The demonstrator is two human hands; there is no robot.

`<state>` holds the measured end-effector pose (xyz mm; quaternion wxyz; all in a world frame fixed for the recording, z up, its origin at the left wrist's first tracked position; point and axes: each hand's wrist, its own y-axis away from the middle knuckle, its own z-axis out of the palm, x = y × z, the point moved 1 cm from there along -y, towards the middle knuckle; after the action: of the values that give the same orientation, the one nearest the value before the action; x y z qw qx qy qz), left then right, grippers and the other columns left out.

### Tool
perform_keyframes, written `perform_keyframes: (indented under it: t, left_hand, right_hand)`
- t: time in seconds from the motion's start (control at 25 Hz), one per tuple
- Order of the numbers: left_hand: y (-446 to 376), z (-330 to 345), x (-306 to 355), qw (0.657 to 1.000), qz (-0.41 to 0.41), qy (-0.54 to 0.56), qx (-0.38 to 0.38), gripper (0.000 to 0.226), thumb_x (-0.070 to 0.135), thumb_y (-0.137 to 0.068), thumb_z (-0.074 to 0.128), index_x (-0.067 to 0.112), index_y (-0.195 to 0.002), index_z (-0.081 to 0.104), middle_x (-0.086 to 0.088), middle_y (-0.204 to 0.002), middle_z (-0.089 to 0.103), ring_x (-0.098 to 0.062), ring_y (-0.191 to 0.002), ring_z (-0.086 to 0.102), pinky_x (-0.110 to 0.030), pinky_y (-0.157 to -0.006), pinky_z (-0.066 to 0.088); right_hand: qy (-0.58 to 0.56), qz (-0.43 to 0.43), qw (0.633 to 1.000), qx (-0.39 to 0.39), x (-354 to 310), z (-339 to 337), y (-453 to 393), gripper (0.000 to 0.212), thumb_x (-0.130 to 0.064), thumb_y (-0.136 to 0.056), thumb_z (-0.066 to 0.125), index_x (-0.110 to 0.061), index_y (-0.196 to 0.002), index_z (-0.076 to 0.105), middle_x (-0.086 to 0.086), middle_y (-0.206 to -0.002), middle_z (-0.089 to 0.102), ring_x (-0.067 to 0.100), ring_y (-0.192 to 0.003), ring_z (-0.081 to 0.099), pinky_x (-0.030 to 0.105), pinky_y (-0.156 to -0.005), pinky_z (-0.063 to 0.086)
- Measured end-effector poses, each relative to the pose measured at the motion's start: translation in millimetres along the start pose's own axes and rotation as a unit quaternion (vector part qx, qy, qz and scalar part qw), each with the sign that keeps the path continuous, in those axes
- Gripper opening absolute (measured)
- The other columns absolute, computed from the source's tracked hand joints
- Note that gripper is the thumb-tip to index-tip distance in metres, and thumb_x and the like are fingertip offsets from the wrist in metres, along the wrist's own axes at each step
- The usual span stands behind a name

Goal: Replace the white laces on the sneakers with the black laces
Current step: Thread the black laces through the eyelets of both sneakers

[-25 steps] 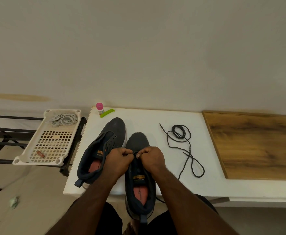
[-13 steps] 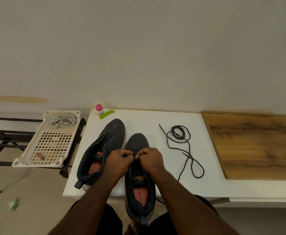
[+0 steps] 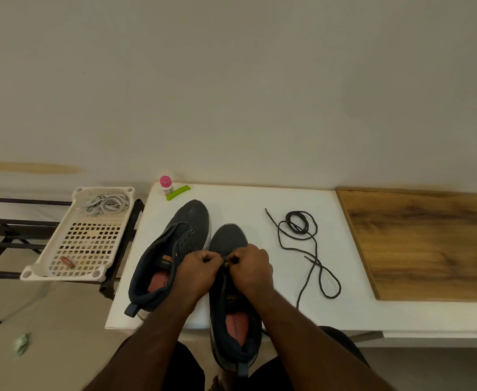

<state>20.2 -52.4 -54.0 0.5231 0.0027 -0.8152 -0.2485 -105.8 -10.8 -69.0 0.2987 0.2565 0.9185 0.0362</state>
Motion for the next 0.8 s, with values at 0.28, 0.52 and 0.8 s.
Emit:
perform_keyframes:
  t: [0.28, 0.52, 0.8]
  left_hand:
    - [-5, 3, 0, 0.999, -0.001, -0.029, 0.023, 0.002, 0.015, -0.091, 0.065, 0.016, -0.092, 0.067, -0.005, -0.085, 0.07, -0.018, -0.073, 0.066, -0.032, -0.067, 0.057]
    - [0, 5, 7, 0.992, 0.048, -0.1, 0.062, 0.006, 0.011, -0.094, 0.057, 0.014, -0.092, 0.062, 0.0, -0.083, 0.064, -0.013, -0.076, 0.059, -0.02, -0.058, 0.037]
    - [19, -3, 26, 0.987, 0.129, 0.05, 0.082, 0.013, 0.009, -0.1, 0.049, 0.017, -0.09, 0.053, -0.003, -0.09, 0.068, -0.018, -0.086, 0.066, -0.033, -0.078, 0.054]
  right_hand:
    - [0.003, -0.018, 1.0, 0.001, -3, 0, 5, 0.025, -0.027, -0.094, 0.051, -0.026, -0.099, 0.075, -0.006, -0.101, 0.072, 0.021, -0.105, 0.056, 0.036, -0.087, 0.051]
    - [-0.014, -0.114, 0.99, 0.078, 4, -14, 57, 0.038, -0.048, -0.088, 0.048, -0.033, -0.12, 0.063, -0.012, -0.121, 0.058, 0.01, -0.113, 0.048, 0.032, -0.097, 0.044]
    - [0.062, -0.141, 0.987, 0.036, -2, -4, 80, 0.079, -0.045, -0.082, 0.004, -0.022, -0.134, 0.06, 0.0, -0.128, 0.063, 0.021, -0.12, 0.053, 0.034, -0.104, 0.041]
